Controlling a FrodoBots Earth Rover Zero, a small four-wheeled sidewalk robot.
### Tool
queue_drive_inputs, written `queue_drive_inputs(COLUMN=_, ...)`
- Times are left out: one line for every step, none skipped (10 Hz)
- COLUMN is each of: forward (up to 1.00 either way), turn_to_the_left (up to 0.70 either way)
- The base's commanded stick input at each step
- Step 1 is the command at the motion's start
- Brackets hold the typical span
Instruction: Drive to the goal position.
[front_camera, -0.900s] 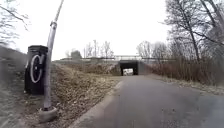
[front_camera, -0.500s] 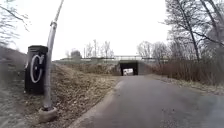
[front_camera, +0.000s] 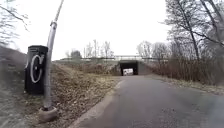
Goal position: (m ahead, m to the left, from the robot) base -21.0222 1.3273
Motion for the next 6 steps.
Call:
queue_drive_inputs(forward=0.0, turn_to_the_left=-0.7)
queue_drive_inputs(forward=0.0, turn_to_the_left=-0.7)
queue_drive_inputs(forward=0.0, turn_to_the_left=-0.7)
queue_drive_inputs(forward=0.0, turn_to_the_left=-0.7)
queue_drive_inputs(forward=0.0, turn_to_the_left=-0.7)
queue_drive_inputs(forward=0.0, turn_to_the_left=-0.7)
